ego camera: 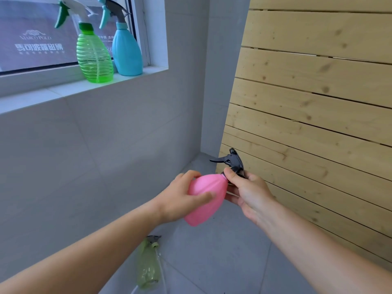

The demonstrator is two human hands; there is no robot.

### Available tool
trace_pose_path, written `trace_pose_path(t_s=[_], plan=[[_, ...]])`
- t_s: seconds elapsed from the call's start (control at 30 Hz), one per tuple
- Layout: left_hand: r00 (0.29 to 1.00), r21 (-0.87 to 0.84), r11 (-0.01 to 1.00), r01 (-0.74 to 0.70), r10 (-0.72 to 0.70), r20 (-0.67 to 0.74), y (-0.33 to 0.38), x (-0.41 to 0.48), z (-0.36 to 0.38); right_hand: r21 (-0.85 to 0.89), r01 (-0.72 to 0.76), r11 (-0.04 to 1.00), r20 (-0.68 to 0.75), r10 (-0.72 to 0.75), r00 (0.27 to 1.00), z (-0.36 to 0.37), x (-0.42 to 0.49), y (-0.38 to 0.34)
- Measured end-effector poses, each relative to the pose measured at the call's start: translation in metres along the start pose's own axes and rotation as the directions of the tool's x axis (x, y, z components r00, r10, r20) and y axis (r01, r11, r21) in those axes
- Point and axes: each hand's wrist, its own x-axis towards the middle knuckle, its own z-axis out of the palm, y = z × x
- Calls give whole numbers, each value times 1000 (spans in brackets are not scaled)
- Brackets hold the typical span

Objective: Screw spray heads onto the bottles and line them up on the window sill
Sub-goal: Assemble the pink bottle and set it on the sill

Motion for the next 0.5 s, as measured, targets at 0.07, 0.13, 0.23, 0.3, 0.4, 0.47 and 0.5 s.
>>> trace_pose_path(t_s=[0.07, 0.13, 0.23, 0.3, 0.4, 0.47, 0.5], plan=[[987, -228, 969, 95, -61, 150, -6, 1, -11, -22, 0, 1000, 17, 0, 1000, 1, -1, 1], [964, -310, 937, 161, -82, 255, -13, 0, -18, -37, -7, 999, 50, 9, 999, 3, -2, 2], [969, -284, 945, 160, -94, 230, -19, 0, -17, -54, -4, 999, 71, 8, 997, 6, -3, 4], [998, -33, 999, 35, -33, 47, -16, 0, -10, -34, 2, 999, 55, 0, 998, 7, -4, 5], [994, 266, 962, -65, 85, -65, -7, -2, -1, 0, 22, 1000, 32, -22, 999, 10, -4, 4], [999, 49, 999, 7, -9, 53, -2, -4, -4, -1, 24, 1000, 50, -24, 998, 9, -3, 0], [991, -108, 993, 50, -36, 126, -5, -3, -7, -3, 17, 1000, 73, -17, 997, 8, -3, -1]])
